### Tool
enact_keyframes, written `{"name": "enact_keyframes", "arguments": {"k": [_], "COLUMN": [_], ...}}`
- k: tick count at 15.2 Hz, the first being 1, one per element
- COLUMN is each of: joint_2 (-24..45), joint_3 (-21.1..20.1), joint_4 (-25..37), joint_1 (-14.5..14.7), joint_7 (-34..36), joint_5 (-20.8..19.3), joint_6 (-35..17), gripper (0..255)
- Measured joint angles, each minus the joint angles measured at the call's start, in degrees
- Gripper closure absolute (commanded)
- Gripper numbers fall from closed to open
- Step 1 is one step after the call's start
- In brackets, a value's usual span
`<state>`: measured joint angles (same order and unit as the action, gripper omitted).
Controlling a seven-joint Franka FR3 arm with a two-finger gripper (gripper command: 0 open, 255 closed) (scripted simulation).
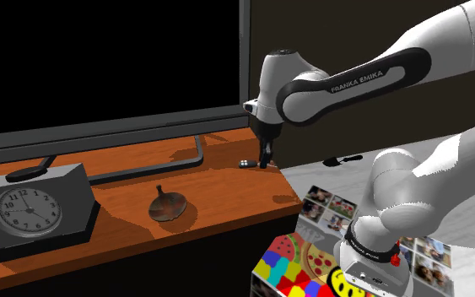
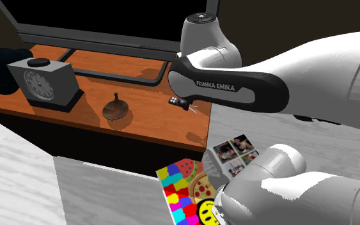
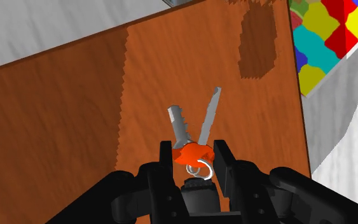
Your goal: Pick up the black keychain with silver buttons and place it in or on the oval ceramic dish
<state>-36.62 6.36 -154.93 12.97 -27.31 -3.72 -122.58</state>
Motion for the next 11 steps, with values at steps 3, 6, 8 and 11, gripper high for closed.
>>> {"name": "enact_keyframes", "arguments": {"k": [3,6,8,11], "joint_2": [-0.71,-1.48,0.59,4.95], "joint_3": [-0.17,-0.39,-1.33,-3.59], "joint_4": [1.85,3.37,5.34,8.62], "joint_1": [0.06,0.14,0.91,2.52], "joint_7": [0.04,0.16,1.29,4.09], "joint_5": [0.12,0.26,0.94,2.31], "joint_6": [2.57,4.86,4.79,3.76], "gripper": [255,255,255,255]}}
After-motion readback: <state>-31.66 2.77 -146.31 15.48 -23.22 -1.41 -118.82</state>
